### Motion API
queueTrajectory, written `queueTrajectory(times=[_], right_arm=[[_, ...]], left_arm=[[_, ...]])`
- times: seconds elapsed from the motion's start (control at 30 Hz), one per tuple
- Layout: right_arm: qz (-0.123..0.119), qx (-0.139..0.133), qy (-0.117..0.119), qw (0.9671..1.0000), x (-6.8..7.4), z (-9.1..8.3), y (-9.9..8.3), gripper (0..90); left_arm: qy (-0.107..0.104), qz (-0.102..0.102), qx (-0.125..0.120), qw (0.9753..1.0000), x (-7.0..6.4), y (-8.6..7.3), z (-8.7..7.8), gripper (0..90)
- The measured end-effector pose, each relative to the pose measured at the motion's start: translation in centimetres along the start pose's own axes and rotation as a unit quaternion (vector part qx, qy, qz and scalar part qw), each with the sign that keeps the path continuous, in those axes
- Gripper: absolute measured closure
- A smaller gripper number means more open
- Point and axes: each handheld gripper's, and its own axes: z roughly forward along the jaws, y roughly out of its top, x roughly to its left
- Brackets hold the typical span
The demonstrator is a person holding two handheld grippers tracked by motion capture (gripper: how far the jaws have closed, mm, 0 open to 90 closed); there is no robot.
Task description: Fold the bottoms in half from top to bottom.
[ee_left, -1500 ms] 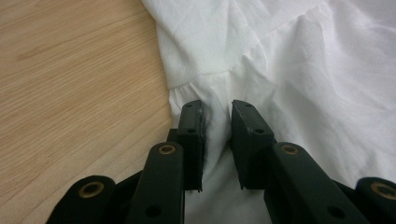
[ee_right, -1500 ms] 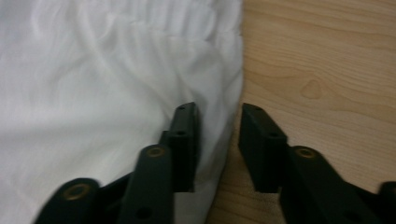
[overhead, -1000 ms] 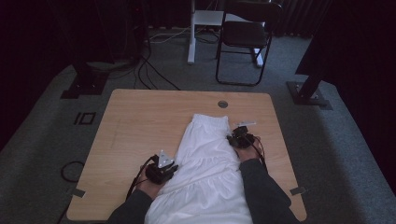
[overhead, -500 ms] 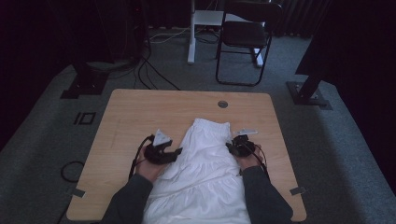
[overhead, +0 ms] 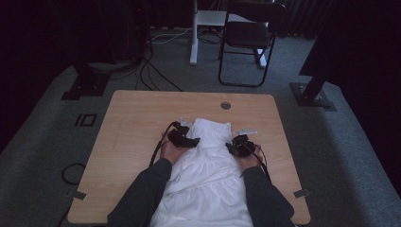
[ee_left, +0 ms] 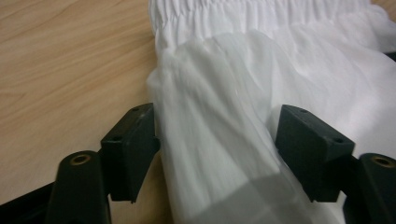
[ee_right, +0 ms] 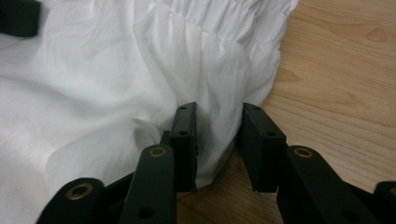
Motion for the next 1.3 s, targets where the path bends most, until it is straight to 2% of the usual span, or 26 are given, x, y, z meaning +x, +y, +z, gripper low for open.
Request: queueTrajectory(times=[0.1,0.13,0.23,0.3,0.4,0.5,0.57,0.63,0.67,0.77,0.8,0.83,0.9,0.93,0.97,1.03,1.07,1.13,1.2,1.23,1.3], right_arm=[[0.000,-0.001,0.000,1.0000,0.0,0.0,0.0,67.0],[0.001,-0.001,0.001,1.0000,0.0,0.0,0.0,67.0],[-0.002,-0.004,0.001,1.0000,0.0,0.0,-0.1,67.0],[-0.001,-0.006,0.000,1.0000,0.0,0.0,-0.2,67.0],[0.000,-0.007,0.000,1.0000,0.0,0.0,-0.2,67.1],[-0.001,-0.007,0.000,1.0000,0.1,0.0,-0.2,67.5],[-0.002,-0.007,0.000,1.0000,0.1,0.0,-0.2,67.6],[-0.003,-0.008,0.001,1.0000,0.1,0.0,-0.2,67.7],[-0.003,-0.007,0.001,1.0000,0.1,0.0,-0.3,67.8],[-0.003,-0.009,0.002,1.0000,0.1,0.0,-0.3,67.9],[-0.003,-0.009,0.002,1.0000,0.0,0.0,-0.3,67.9],[-0.003,-0.009,0.003,1.0000,0.0,0.0,-0.3,67.9],[-0.003,-0.009,0.003,1.0000,0.0,0.0,-0.3,67.8],[-0.004,-0.007,0.004,1.0000,0.0,0.0,-0.3,67.4],[-0.004,-0.006,0.007,1.0000,0.0,0.0,-0.2,65.1],[-0.001,0.009,0.021,0.9997,-0.3,-0.1,0.2,51.8],[-0.002,0.016,0.019,0.9997,-0.5,-0.1,0.5,45.0],[0.010,-0.006,0.018,0.9998,-1.1,-0.3,1.0,37.2],[0.037,-0.031,0.027,0.9985,-1.7,-0.7,1.9,31.1],[0.039,-0.041,0.030,0.9979,-1.8,-0.7,2.3,28.5],[0.027,-0.032,0.026,0.9988,-1.7,0.0,3.2,21.5]], left_arm=[[0.006,0.009,0.011,0.9999,-0.1,0.1,0.7,28.8],[0.007,0.006,0.013,0.9999,0.0,-0.1,1.0,28.5],[0.016,0.010,0.008,0.9998,0.0,-0.1,1.3,27.6],[0.030,0.019,0.015,0.9992,0.0,0.0,1.4,27.6],[0.035,0.014,0.013,0.9992,0.5,0.3,1.7,25.7],[0.035,0.008,0.010,0.9993,1.0,0.7,1.8,25.2],[0.035,0.013,0.003,0.9993,1.1,1.3,1.8,24.4],[0.036,0.014,-0.019,0.9991,1.2,2.0,1.3,24.6],[0.035,0.012,-0.020,0.9991,1.2,2.2,1.2,25.6],[0.038,0.018,0.002,0.9991,1.3,2.7,1.7,25.9],[0.035,0.016,0.006,0.9992,1.4,2.6,1.9,26.3],[0.028,0.007,0.009,0.9995,1.5,2.6,2.1,27.7],[0.003,-0.006,0.027,0.9996,1.8,2.2,2.7,30.0],[0.000,0.000,0.024,0.9997,1.8,2.1,2.7,30.3],[-0.001,0.004,0.027,0.9996,1.7,2.1,2.6,32.5],[-0.005,0.012,0.036,0.9993,1.6,2.1,2.4,39.8],[-0.004,0.012,0.036,0.9993,1.6,2.1,2.4,40.7],[-0.003,0.011,0.032,0.9994,1.5,2.0,2.4,40.7],[0.001,0.016,0.032,0.9993,1.3,2.0,2.4,40.6],[0.003,0.017,0.034,0.9993,1.2,2.0,2.4,40.5],[0.005,0.021,0.034,0.9992,1.1,2.0,2.4,40.5]])
